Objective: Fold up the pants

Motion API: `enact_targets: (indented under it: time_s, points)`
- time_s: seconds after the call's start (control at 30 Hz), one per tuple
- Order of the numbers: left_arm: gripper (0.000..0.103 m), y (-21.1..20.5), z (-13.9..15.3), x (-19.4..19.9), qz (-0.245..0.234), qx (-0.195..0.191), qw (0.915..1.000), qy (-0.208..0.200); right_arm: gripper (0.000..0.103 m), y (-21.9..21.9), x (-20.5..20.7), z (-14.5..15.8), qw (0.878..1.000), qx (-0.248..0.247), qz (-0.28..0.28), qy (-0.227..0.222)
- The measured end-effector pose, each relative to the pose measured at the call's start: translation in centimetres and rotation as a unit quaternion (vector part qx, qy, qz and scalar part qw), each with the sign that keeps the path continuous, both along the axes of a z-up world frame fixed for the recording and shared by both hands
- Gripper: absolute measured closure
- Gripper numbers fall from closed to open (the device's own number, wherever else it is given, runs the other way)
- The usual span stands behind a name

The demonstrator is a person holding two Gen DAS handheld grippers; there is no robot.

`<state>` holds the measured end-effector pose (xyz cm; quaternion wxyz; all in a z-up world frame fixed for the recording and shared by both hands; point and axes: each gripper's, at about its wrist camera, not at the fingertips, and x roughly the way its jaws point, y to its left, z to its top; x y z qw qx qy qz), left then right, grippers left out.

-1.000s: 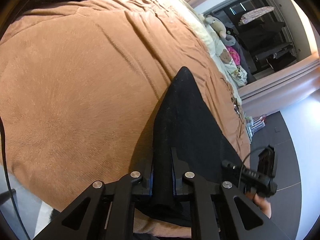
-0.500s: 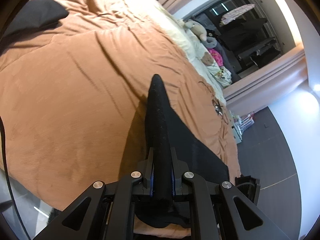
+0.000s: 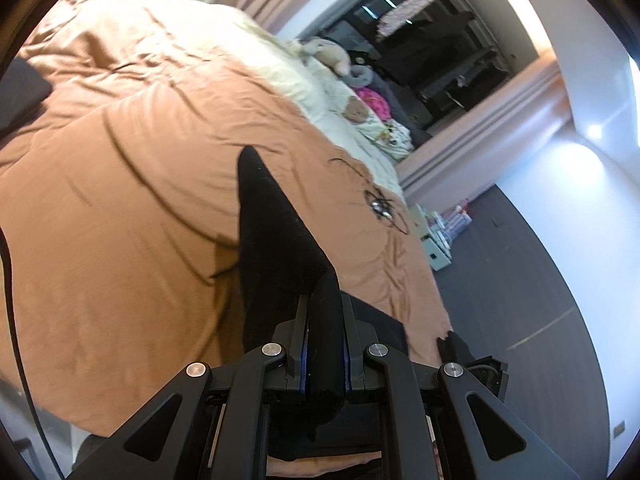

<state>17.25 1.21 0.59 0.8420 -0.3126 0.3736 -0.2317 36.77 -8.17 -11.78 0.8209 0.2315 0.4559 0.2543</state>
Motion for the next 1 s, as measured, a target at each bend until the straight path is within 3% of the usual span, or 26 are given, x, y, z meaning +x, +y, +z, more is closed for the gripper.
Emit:
enact_targets:
  time_s: [0.37, 0.47, 1.0]
  points:
    - [0.091, -6.7, 3.5, 0.0, -0.074, 0.011, 0.9966, -0.035, 0.049, -7.7, -1.4, 1.8, 0.997, 0.039, -0.053, -0.042]
    - [0.091, -9.0, 4.0, -0.3, -0.093, 0.014, 0.9949, -0.038, 0.049, -9.4, -3.6, 1.4, 0.995, 0.048, -0.071, -0.052]
    - [0.091, -20.5, 3.5, -0.8, -0.194, 0.038, 0.9797, -0.031, 0.049, -15.7, -11.1, 1.3, 0.986, 0.061, -0.146, -0.051]
